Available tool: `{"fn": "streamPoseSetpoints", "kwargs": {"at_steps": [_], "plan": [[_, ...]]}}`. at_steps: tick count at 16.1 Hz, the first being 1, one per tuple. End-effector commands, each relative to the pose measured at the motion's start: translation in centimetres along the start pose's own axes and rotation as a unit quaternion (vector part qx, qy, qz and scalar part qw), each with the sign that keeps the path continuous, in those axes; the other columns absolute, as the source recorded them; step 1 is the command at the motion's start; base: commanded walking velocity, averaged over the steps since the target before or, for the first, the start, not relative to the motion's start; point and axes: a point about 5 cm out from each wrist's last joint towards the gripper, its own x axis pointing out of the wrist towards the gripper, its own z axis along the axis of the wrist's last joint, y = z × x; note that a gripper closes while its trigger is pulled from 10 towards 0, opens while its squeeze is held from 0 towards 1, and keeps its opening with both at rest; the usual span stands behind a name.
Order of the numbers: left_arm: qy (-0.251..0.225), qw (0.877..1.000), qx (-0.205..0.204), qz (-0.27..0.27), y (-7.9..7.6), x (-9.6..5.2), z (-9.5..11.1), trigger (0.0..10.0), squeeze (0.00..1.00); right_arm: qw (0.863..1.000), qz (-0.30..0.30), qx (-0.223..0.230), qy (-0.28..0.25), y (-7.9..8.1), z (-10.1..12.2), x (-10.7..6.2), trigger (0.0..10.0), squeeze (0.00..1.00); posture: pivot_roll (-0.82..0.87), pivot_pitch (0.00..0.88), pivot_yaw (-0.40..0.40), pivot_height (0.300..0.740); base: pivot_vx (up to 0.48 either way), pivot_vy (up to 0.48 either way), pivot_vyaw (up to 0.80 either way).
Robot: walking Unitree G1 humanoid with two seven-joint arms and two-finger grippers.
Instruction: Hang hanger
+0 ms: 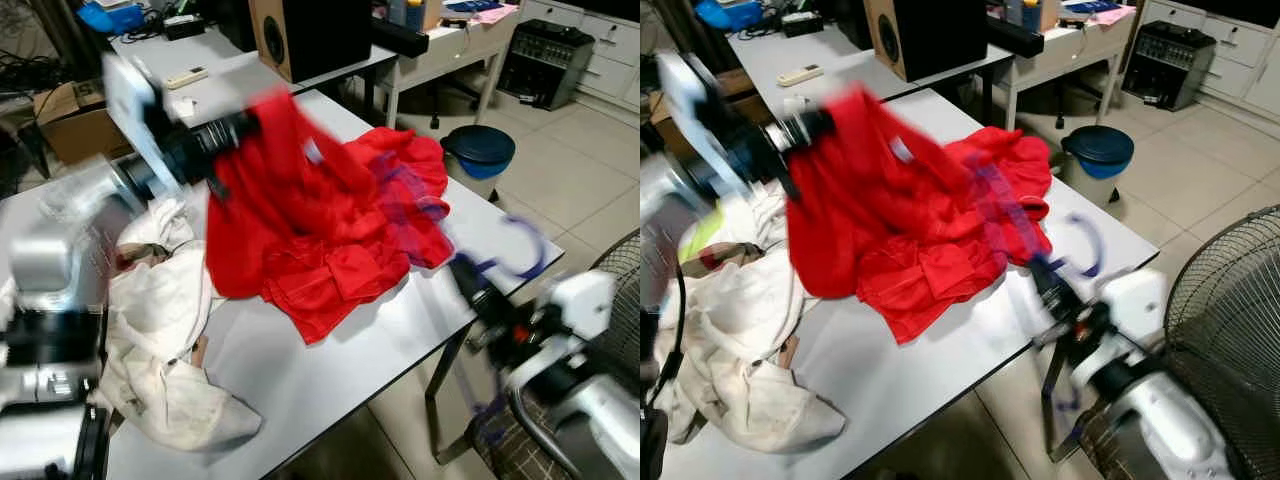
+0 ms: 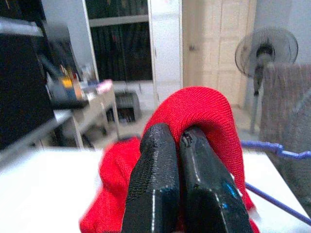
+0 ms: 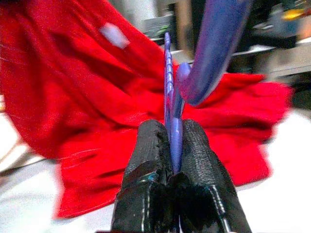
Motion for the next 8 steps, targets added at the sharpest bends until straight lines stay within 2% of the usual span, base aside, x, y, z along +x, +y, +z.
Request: {"fn": "streamPoseSetpoints", "kwargs": {"at_steps": [1, 3, 8], "plan": [[0.009, 1.000, 0.012, -0.015, -0.6, 0.3, 0.1, 0.0, 0.00, 0.999, 0.037, 0.007, -0.005, 0.9, 0.4, 0.0, 10.0, 0.00, -0.11, 0.000, 0.120, 0.740, 0.000, 0.000, 0.00], [0.008, 0.999, 0.009, -0.035, -1.0, 0.4, 0.1, 0.0, 0.00, 0.999, 0.051, 0.009, 0.002, 1.1, 0.2, 0.0, 10.0, 0.00, -0.11, 0.000, 0.122, 0.740, 0.000, 0.000, 0.00], [-0.004, 0.995, -0.005, -0.098, -2.5, 0.1, 0.6, 0.0, 0.00, 0.994, 0.092, 0.013, 0.056, -0.2, -0.8, 0.8, 10.0, 0.00, -0.11, 0.000, 0.104, 0.740, 0.000, 0.000, 0.00]]}}
